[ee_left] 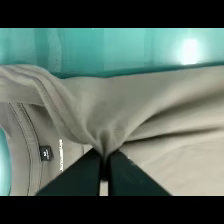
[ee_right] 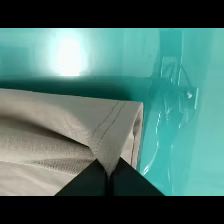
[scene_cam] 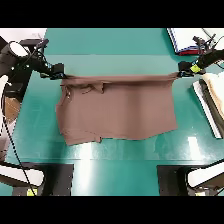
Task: Fold the shirts.
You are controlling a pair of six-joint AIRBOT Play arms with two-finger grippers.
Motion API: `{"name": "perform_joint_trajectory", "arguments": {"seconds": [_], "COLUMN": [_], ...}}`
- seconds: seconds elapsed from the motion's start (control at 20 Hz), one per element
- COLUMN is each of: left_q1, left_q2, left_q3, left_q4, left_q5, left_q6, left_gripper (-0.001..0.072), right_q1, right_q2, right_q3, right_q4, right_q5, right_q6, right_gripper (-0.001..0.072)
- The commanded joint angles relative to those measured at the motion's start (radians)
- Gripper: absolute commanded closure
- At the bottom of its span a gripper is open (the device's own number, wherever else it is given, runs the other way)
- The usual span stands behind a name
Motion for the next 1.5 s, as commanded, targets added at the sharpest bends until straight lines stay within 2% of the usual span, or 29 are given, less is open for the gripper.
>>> {"name": "perform_joint_trajectory", "arguments": {"seconds": [0.0,0.25,0.3,0.35,0.4,0.45,0.55,0.65,0.8,1.0,1.15,1.45], "left_q1": [-0.001,-0.001,-0.001,-0.001,-0.001,-0.001,0.000,0.000,0.000,0.000,0.000,0.000], "left_q2": [-0.015,-0.015,-0.015,-0.015,-0.013,-0.006,0.045,0.143,0.356,0.613,0.732,0.765], "left_q3": [-0.022,-0.163,-0.178,-0.180,-0.179,-0.179,-0.180,-0.202,-0.408,-0.793,-0.998,-1.138], "left_q4": [0.070,0.069,0.070,0.071,0.069,0.069,0.112,0.217,0.267,0.201,0.102,-0.041], "left_q5": [-0.111,-0.071,-0.065,-0.064,-0.067,-0.079,-0.130,-0.166,-0.151,-0.124,-0.112,0.005], "left_q6": [0.006,-0.003,-0.002,-0.002,-0.003,-0.003,-0.003,-0.031,-0.055,-0.099,-0.111,-0.110], "left_gripper": [0.0683,0.0680,0.0648,0.0405,0.0218,0.0219,0.0218,0.0218,0.0218,0.0218,0.0218,0.0218], "right_q1": [0.010,0.019,0.019,0.019,0.009,-0.002,-0.029,-0.047,-0.051,-0.041,-0.041,-0.041], "right_q2": [0.023,0.105,0.108,0.108,0.108,0.108,0.134,0.194,0.349,0.503,0.562,0.578], "right_q3": [-0.055,-0.311,-0.338,-0.353,-0.360,-0.359,-0.356,-0.369,-0.497,-0.649,-0.703,-0.697], "right_q4": [-0.003,0.010,0.021,0.052,0.091,0.143,0.229,0.236,0.237,0.238,0.245,0.246], "right_q5": [0.003,-0.090,-0.096,-0.095,-0.096,-0.095,-0.075,-0.029,-0.018,-0.062,-0.091,-0.094], "right_q6": [-0.021,-0.021,-0.019,-0.019,-0.019,-0.021,-0.030,-0.055,-0.086,-0.109,-0.109,-0.109], "right_gripper": [0.0697,0.0696,0.0694,0.0618,0.0331,0.0231,0.0232,0.0232,0.0232,0.0232,0.0233,0.0233]}}
